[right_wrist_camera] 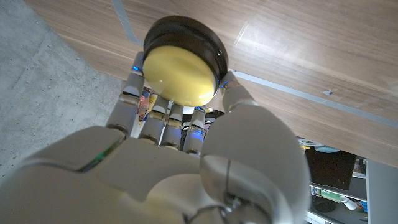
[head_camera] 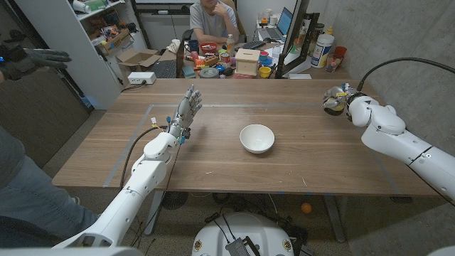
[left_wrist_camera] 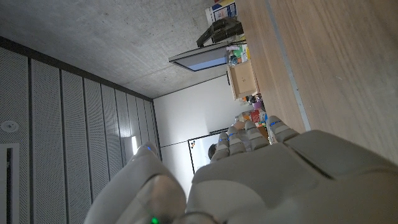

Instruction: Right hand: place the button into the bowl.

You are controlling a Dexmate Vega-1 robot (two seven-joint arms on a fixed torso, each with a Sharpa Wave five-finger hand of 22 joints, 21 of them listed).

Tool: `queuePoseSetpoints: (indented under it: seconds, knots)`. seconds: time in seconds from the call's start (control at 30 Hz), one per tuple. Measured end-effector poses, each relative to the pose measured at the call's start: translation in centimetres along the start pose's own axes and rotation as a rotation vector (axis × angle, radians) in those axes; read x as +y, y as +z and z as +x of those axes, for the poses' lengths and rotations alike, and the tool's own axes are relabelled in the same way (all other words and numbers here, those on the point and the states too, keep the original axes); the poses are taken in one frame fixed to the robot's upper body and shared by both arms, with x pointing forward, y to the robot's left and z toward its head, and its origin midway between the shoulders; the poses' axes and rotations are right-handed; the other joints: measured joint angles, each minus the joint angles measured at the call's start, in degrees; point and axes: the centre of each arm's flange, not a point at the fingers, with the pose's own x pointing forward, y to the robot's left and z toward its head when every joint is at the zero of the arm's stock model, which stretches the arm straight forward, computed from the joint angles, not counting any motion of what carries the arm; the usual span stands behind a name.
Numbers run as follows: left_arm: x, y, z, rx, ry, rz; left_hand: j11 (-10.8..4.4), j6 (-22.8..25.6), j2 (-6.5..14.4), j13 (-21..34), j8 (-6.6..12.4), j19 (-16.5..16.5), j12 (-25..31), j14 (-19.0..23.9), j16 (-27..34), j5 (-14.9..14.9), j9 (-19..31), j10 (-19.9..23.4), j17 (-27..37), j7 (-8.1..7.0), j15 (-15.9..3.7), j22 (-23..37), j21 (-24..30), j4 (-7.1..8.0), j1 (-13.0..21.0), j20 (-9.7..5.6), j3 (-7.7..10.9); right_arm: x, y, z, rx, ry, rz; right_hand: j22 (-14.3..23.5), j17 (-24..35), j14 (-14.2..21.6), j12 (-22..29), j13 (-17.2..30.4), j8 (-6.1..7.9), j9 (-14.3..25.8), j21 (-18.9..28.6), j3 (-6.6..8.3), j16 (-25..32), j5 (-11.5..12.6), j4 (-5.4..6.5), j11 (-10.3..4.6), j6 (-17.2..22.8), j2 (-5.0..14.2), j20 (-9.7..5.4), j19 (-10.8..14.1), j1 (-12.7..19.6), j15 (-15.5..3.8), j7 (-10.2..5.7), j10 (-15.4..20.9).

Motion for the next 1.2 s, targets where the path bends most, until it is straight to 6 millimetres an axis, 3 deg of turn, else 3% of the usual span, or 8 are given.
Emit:
queuePoseSetpoints:
  seconds: [0.87, 0.9, 0.97, 1.2]
  knots:
    - [1.0, 0.6, 0.2, -0.006, -0.031, 0.000, 0.00, 0.00, 0.23, 0.00, 0.00, 0.00, 0.00, -0.21, 0.00, 0.45, 0.00, 0.00, 0.00, 0.00, -0.21, 0.00, 0.00, -0.18, 0.23, -0.01, -0.17, -1.3, 3.7, -3.9, -0.069, -0.051, 0.011, -0.02, 0.27, 1.23, -0.22, 0.02, -0.20, 0.00, -0.43, -0.23, -0.44, 0.24, 0.23, 0.10, 0.62, -0.07, 0.08, 0.12, 0.07, -0.61, 0.62, 1.32]
    - [0.9, 0.6, 0.2, -0.008, -0.033, -0.001, 0.00, 0.00, 0.23, 0.00, 0.00, 0.00, 0.00, -0.21, 0.00, 0.45, 0.00, 0.00, -0.01, 0.00, -0.21, 0.00, 0.00, -0.18, 0.23, -0.01, -0.17, -1.4, 4.1, -4.1, -0.078, -0.054, 0.013, -0.02, 0.27, 1.65, -0.22, 0.02, -0.20, 0.00, -0.43, -0.23, -0.45, 0.24, 0.23, 0.09, 0.62, -0.07, -0.03, 0.24, 0.07, -1.03, 0.62, 1.33]
    - [1.1, 0.6, 0.1, -0.008, -0.034, -0.001, 0.00, 0.00, 0.23, 0.00, 0.00, 0.00, 0.00, -0.21, 0.00, 0.45, 0.00, 0.00, -0.01, 0.00, -0.21, 0.00, 0.00, -0.18, 0.23, -0.01, -0.17, -1.5, 4.3, -4.4, -0.082, -0.058, 0.013, -0.06, 0.26, 2.36, -0.21, 0.02, -0.20, 0.00, -0.45, -0.24, -0.38, 0.23, 0.24, -0.11, 0.73, -0.07, -1.94, 2.15, 0.07, -1.08, 0.51, 1.54]
    - [1.5, 0.8, 0.2, -0.016, -0.038, -0.002, 0.00, 0.00, 0.23, 0.00, 0.00, 0.00, 0.00, -0.20, 0.00, 0.45, 0.00, 0.00, -0.01, 0.00, -0.20, 0.00, 0.00, -0.17, 0.23, -0.01, -0.17, -1.8, 5.9, -5.7, -0.119, -0.079, 0.014, 0.00, 0.23, 2.35, -0.21, 0.02, -0.19, 0.00, -0.45, -0.31, -0.11, 0.21, 0.31, -0.08, 1.24, -0.07, -1.94, 2.16, 0.07, -1.11, 0.61, 1.57]
